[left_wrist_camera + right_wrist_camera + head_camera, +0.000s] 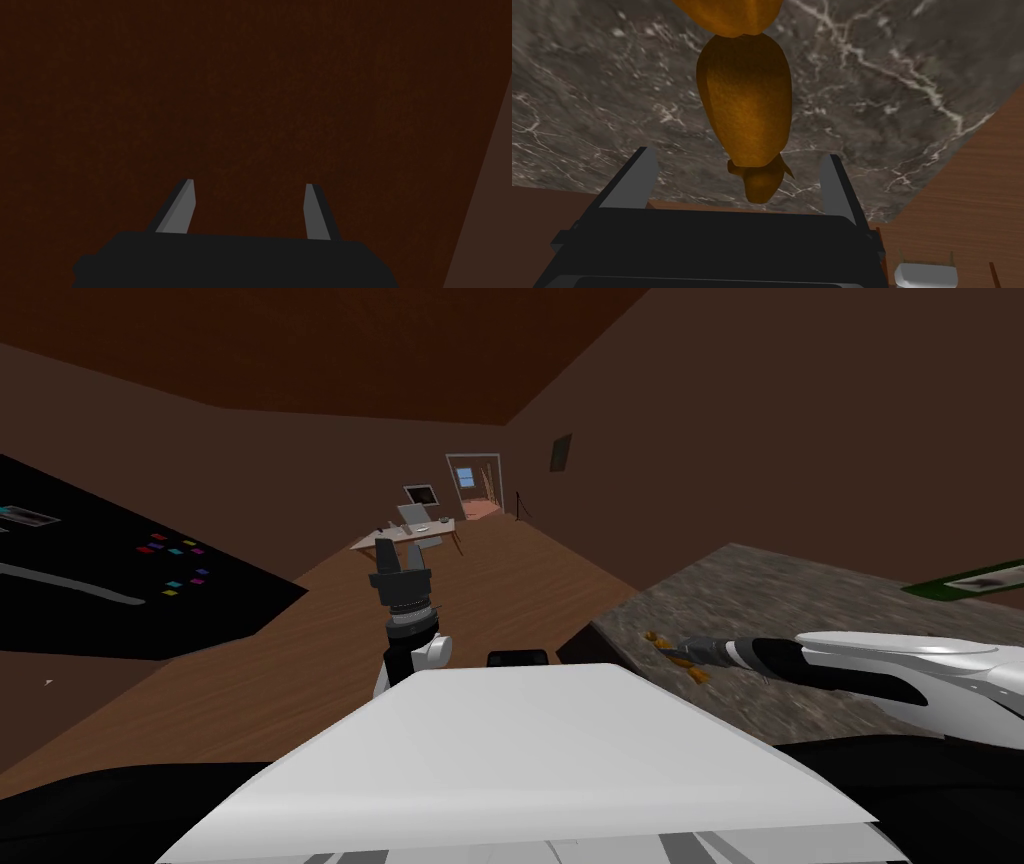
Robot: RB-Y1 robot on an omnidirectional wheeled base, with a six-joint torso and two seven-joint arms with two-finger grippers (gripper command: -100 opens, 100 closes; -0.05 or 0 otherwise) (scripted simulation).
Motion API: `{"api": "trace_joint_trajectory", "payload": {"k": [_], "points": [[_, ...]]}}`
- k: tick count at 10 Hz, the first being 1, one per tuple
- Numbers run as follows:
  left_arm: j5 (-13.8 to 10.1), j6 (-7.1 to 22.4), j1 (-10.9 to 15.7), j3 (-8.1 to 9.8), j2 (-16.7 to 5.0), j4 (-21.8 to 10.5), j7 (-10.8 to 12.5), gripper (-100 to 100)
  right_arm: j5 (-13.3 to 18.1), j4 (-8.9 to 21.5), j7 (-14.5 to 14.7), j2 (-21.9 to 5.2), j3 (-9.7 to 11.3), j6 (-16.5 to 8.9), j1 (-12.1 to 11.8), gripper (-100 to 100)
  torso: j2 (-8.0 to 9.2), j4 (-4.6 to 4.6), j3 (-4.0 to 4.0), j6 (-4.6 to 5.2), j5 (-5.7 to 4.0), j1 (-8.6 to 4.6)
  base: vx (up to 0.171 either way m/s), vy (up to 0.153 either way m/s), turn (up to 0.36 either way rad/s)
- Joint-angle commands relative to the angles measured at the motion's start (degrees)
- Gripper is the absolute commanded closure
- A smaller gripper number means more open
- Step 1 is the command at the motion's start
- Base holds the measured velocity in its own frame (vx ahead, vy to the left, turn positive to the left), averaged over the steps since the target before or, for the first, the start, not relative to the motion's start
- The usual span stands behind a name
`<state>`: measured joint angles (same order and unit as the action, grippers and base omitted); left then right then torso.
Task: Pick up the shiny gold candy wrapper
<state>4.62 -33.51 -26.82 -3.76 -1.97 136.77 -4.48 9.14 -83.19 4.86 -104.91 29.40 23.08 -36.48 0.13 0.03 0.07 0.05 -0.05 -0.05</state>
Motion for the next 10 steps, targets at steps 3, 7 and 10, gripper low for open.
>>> {"api": "trace_joint_trajectory", "payload": {"k": [3, 7, 10], "points": [[0.0, 0.0, 0.0, 0.0, 0.0, 0.0, 0.0, 0, 0.8, 1.33, 1.37, 3.59, 0.6, -1.15, -0.41, -100, -0.08, -0.02, -0.05, 0.01, 0.0, -0.03, 0.046, -0.003, 0.071], [0.0, 0.0, 0.0, 0.0, 0.0, 0.0, 0.0, 0, 0.32, 1.14, 1.55, 2.93, 0.37, -0.89, -0.57, 100, 0.06, 0.0, 0.03, 0.03, -0.04, -0.06, 0.005, -0.001, 0.004], [0.0, 0.0, 0.0, 0.0, 0.0, 0.0, 0.0, 0, 0.32, 1.17, 1.55, 2.92, 0.36, -0.93, -0.56, 0, 0.07, 0.0, 0.03, 0.03, -0.06, -0.08, 0.0, 0.0, 0.0]]}}
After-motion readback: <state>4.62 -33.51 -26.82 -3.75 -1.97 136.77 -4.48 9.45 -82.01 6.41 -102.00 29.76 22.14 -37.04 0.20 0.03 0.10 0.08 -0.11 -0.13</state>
